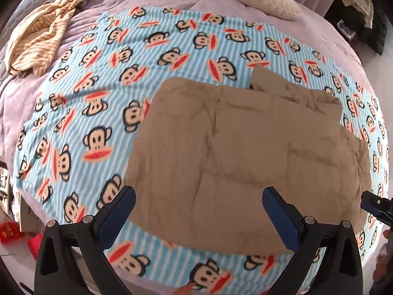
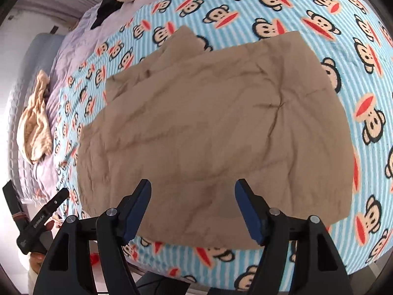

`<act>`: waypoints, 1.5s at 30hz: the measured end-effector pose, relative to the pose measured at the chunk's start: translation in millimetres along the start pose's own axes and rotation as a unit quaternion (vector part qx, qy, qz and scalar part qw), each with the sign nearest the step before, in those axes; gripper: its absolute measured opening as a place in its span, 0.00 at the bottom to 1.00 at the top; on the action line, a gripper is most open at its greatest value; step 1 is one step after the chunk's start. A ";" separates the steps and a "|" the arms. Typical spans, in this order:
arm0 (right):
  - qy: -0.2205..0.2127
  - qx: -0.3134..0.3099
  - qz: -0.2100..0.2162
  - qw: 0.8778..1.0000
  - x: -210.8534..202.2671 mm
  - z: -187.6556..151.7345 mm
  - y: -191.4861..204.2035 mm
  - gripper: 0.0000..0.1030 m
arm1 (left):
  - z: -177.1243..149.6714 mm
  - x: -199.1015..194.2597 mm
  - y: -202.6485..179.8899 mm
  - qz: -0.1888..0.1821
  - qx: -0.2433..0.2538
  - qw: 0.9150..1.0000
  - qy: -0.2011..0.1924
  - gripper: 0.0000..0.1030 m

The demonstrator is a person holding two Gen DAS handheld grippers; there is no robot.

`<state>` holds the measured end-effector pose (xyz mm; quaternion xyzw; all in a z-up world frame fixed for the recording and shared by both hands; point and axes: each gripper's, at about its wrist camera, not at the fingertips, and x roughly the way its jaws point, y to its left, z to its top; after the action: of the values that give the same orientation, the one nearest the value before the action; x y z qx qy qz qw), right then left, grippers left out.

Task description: Fold large clothes

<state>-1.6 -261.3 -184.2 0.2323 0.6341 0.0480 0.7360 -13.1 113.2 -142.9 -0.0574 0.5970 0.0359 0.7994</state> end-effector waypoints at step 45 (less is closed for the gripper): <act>0.039 0.019 -0.018 0.999 55.6 -61.9 102.1 0.41 | 15.5 70.1 115.1 -0.098 0.019 0.993 0.057 1.00</act>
<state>-27.2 -133.0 -199.2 0.2326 0.6674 0.0315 0.7068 7.1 228.5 -211.3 -0.1025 0.6337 -0.0578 0.7645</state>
